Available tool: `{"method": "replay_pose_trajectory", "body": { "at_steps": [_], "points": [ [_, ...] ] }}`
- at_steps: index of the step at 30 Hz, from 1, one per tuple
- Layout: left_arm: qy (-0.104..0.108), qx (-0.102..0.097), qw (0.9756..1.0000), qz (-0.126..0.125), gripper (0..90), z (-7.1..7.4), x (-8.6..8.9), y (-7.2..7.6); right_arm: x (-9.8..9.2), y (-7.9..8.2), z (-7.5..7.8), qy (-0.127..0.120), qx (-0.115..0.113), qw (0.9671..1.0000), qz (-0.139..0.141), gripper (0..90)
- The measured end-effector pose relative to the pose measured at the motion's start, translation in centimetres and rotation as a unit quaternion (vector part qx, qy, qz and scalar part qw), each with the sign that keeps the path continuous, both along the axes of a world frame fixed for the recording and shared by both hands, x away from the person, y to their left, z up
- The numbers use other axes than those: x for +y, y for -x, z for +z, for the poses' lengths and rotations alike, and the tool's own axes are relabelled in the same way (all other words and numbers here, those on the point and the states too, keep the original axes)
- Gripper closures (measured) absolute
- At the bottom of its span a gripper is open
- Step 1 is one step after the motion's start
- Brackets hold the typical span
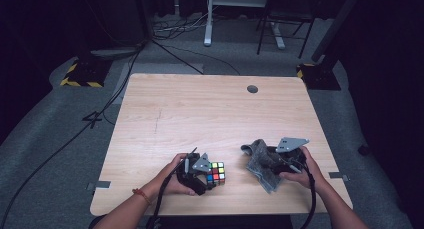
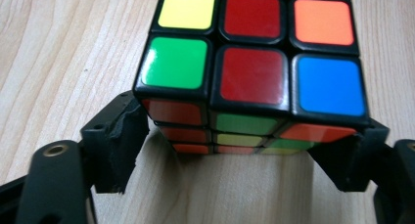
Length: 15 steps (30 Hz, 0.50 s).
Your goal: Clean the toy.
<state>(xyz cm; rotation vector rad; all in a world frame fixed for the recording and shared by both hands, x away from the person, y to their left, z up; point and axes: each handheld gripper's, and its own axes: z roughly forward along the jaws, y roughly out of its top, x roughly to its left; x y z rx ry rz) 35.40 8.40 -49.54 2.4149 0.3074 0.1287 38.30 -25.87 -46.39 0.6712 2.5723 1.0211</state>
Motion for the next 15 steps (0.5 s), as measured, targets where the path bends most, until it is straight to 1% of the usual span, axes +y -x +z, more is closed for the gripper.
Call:
{"method": "replay_pose_trajectory", "body": {
  "at_steps": [1,3,5,7,9,11,12,13,14,15],
  "points": [
    [0.002,-0.002,1.0000,0.001,20.8,0.0,0.0,0.0,-0.2,-0.2,-0.5,0.006,0.008,0.9999,-0.002,36.8],
    [0.008,-0.002,0.9999,0.006,19.1,-0.1,0.0,-0.1,-0.4,-0.5,-1.3,0.017,0.018,0.9997,-0.006,39.7],
    [0.012,-0.002,0.9999,0.005,18.9,-0.2,-0.1,-0.2,-0.4,-0.6,-1.7,0.021,0.019,0.9996,-0.007,44.5],
    [0.012,-0.002,0.9999,0.006,17.7,-0.3,-0.3,-0.2,-0.4,-0.8,-2.2,0.018,0.028,0.9994,-0.005,49.7],
    [0.014,0.003,0.9999,0.004,16.8,-0.4,-0.4,-0.2,-0.5,-0.8,-2.4,0.006,0.033,0.9994,-0.002,54.9],
    [0.011,0.000,0.9999,0.006,17.0,-0.3,-0.6,-0.2,-0.7,-0.8,-2.4,0.001,0.036,0.9993,-0.007,62.8],
    [0.013,-0.002,0.9999,0.006,18.4,-0.3,-0.6,-0.2,-0.7,-0.8,-2.4,0.000,0.037,0.9993,-0.006,65.8],
    [0.013,0.000,0.9999,0.003,21.1,-0.3,-0.7,-0.2,-0.8,-0.8,-2.4,0.001,0.034,0.9994,-0.006,67.5],
    [0.013,-0.002,0.9999,0.001,22.0,-0.3,-0.8,-0.2,-0.8,-0.7,-2.4,0.002,0.031,0.9995,-0.008,68.8],
    [0.015,0.001,0.9999,-0.003,22.8,-0.3,-0.8,-0.3,-0.7,-0.7,-2.4,0.002,0.030,0.9995,-0.008,70.1]
  ]
}}
